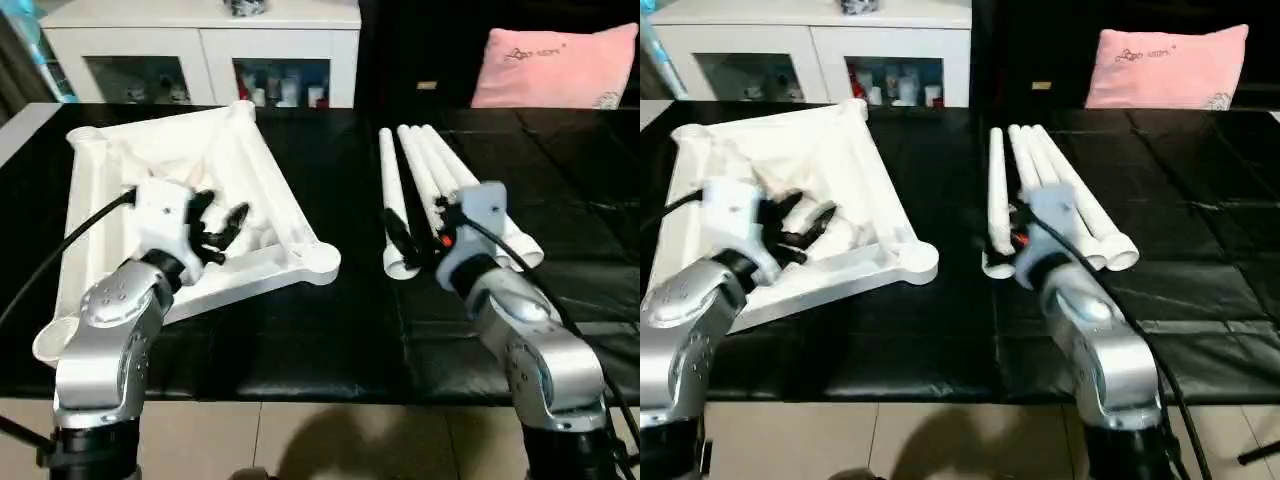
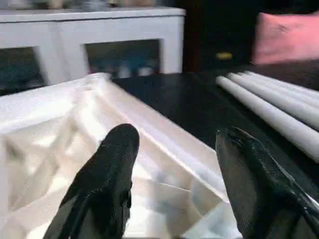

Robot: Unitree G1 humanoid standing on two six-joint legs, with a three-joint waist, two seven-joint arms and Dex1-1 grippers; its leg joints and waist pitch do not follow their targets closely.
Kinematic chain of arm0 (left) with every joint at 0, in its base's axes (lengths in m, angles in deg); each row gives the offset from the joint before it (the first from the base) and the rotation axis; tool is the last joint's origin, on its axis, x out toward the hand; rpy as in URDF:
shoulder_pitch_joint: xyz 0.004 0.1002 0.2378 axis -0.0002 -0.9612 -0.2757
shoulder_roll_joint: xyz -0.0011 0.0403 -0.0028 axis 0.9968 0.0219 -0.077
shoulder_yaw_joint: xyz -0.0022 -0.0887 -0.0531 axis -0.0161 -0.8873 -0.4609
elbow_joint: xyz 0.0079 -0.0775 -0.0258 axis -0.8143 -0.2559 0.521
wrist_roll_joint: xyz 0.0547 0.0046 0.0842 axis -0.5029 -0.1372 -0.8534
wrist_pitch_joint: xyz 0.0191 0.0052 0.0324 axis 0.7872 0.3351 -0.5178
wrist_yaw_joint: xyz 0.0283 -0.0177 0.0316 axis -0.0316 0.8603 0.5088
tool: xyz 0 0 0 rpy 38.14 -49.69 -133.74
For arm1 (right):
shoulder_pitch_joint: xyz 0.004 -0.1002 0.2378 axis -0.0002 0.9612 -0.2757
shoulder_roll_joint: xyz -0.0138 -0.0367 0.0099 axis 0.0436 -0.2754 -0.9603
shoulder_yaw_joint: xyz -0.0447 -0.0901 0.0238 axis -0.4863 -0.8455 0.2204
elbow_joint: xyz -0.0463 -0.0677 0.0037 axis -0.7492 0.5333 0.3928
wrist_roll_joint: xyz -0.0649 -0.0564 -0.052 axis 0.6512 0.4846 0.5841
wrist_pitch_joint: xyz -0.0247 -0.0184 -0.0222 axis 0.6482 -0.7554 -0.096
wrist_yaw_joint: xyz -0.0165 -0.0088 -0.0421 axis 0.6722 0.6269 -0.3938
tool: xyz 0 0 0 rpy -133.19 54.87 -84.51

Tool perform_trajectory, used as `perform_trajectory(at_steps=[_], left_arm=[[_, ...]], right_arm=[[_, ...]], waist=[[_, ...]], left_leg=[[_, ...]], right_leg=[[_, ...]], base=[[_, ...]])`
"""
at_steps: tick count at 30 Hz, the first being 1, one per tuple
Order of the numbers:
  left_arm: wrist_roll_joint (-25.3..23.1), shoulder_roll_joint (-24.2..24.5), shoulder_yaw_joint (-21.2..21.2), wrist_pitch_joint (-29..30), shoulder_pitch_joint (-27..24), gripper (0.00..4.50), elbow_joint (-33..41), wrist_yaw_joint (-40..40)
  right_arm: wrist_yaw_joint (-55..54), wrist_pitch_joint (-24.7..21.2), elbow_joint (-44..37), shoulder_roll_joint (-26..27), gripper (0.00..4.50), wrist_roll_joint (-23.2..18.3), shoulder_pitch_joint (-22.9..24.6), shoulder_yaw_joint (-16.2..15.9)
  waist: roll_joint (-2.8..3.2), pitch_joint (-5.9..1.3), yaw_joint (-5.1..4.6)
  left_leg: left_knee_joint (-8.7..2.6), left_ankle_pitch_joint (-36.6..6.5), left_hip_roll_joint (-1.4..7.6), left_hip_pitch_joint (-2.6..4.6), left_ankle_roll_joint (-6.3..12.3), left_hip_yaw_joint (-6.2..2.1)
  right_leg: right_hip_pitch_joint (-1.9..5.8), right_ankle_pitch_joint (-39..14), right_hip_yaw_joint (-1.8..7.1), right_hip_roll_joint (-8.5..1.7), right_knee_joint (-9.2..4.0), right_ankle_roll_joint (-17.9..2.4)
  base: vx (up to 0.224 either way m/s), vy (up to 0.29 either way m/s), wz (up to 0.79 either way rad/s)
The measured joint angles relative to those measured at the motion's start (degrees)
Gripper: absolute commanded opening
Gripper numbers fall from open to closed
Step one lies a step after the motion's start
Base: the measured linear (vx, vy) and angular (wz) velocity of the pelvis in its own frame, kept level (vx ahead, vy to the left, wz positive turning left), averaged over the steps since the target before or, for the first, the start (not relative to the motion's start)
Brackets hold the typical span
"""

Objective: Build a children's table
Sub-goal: Move to table

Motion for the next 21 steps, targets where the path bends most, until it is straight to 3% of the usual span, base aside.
perform_trajectory(at_steps=[6, 7, 9, 10, 11, 12, 13, 14, 16, 17, 18, 19, 21], left_arm=[[-0.95, -0.27, 0.03, 0.02, -1.9, 2.81, 1.29, 2.96], [-1.07, -0.26, 0.27, 0.01, -2.05, 2.81, 1.28, 3.08], [-1.38, -0.21, 0.39, -0.09, -2.29, 2.81, 1.28, 3.14], [-1.54, -0.23, 0.43, -0.19, -2.19, 2.81, 1.29, 3.18], [-1.53, -0.25, 0.66, -0.24, -2.14, 2.81, 1.28, 3.28], [-1.52, -0.37, 1.43, -0.26, -1.94, 2.81, 1.2, 3.35], [-1.48, -0.67, 2.52, -0.3, -1.75, 2.81, 1.22, 3.39], [-1.48, -0.87, 3.0, -0.35, -1.67, 2.81, 1.23, 3.41], [-1.49, -0.92, 3.21, -0.35, -1.72, 2.81, 1.23, 3.6], [-1.51, -0.87, 3.2, -0.36, -1.74, 2.81, 1.22, 3.64], [-1.51, -0.79, 3.15, -0.35, -1.83, 2.81, 1.24, 3.71], [-1.52, -0.36, 2.92, -0.34, -2.06, 2.81, 1.21, 3.9], [-1.56, 0.18, 2.0, 0.01, -2.47, 2.81, 1.23, 4.44]], right_arm=[[-3.93, -1.52, -4.39, 4.42, 4.5, -0.4, 3.35, 3.09], [-4.53, -1.52, -4.73, 4.76, 4.5, -0.41, 3.97, 3.04], [-4.95, -1.52, -4.97, 4.98, 4.5, -0.44, 4.1, 2.63], [-5.13, -1.51, -5.19, 5.0, 4.5, -0.43, 4.11, 2.51], [-5.26, -1.51, -5.24, 4.98, 4.5, -0.32, 4.12, 2.54], [-5.25, -1.42, -5.27, 4.83, 4.5, -0.12, 4.43, 2.6], [-5.19, -1.32, -5.26, 4.26, 4.5, 0.33, 4.82, 2.73], [-5.07, -1.25, -5.24, 3.8, 4.5, 0.47, 4.84, 2.72], [-4.99, -1.1, -5.25, 3.48, 4.5, 0.92, 4.83, 2.69], [-5.0, -1.08, -5.26, 3.49, 4.5, 0.93, 4.81, 2.66], [-5.02, -1.08, -5.3, 3.51, 4.5, 0.9, 4.71, 2.65], [-5.07, -1.06, -5.26, 3.94, 4.5, 0.89, 4.75, 2.65], [-4.85, -1.06, -5.26, 4.4, 4.5, 0.71, 4.33, 1.56]], waist=[[0.0, 0.0, -0.28], [0.08, -0.03, -0.3], [0.14, -0.04, 0.4], [-0.03, -0.11, 0.43], [-0.35, -0.11, 0.47], [-0.29, -0.1, 0.42], [-0.31, -0.15, 0.39], [-0.02, -0.23, 0.5], [0.12, -0.33, 0.56], [0.32, -0.35, 0.53], [1.07, -0.61, 0.35], [1.46, -0.59, 0.12], [1.55, -0.52, -1.31]], left_leg=[[-0.08, 0.0, 0.03, 0.02, 0.0, 0.0], [-0.06, -0.01, 0.13, 0.36, -0.02, 0.19], [-0.16, -0.07, 0.82, 0.91, -0.36, 1.91], [-0.2, -0.04, 0.87, 1.03, -0.59, 2.82], [-0.19, -0.17, 0.82, 1.01, -0.54, 3.27], [-0.16, -0.44, 0.18, 0.65, 0.01, 2.54], [0.64, -0.64, -0.28, 0.38, 1.03, 1.37], [2.21, -1.19, -0.67, -0.3, 1.99, -0.51], [6.2, -1.43, -0.83, -2.92, 2.39, -4.19], [5.55, -1.41, -0.63, -3.44, 2.36, -5.02], [2.63, -0.8, 0.18, -3.15, 1.45, -5.12], [2.6, 0.95, 0.34, -2.79, -0.37, -4.37], [2.34, 0.97, -0.41, -2.84, -0.07, -3.41]], right_leg=[[-0.03, -0.06, 0.0, 0.04, -0.01, 0.09], [-0.14, -0.13, 0.17, 0.16, -0.09, 0.32], [-0.53, 0.36, 2.74, 1.73, -0.51, 0.62], [-1.05, 0.63, 4.79, 2.59, -0.38, 0.82], [-1.32, 0.73, 6.3, 3.2, -0.12, 0.94], [-1.32, 0.72, 6.48, 2.88, 0.1, 1.01], [-1.25, 0.97, 6.79, 2.77, 0.02, 0.84], [-1.25, 1.04, 6.86, 2.76, 0.04, 0.99], [-1.18, 1.25, 7.21, 2.2, 0.04, 1.62], [-1.08, 1.31, 7.24, 1.88, 0.05, 2.03], [-1.01, 1.3, 7.02, 1.94, 0.0, 2.07], [-0.76, 1.27, 7.07, 1.32, -0.13, 2.2], [-0.71, 0.7, 6.6, 0.39, -0.4, 0.03]], base=[[0.0, 0.0, 0.0], [0.0, 0.0, 0.0], [0.004, 0.009, -0.19], [-0.007, 0.014, -0.24], [-0.009, 0.022, -0.43], [0.003, 0.043, -0.18], [0.003, 0.043, -0.18], [-0.002, 0.093, -0.05], [-0.036, 0.174, -0.1], [-0.044, 0.158, -0.04], [-0.041, 0.207, 0.04], [-0.013, 0.122, 0.04], [-0.052, 0.246, 0.08]])
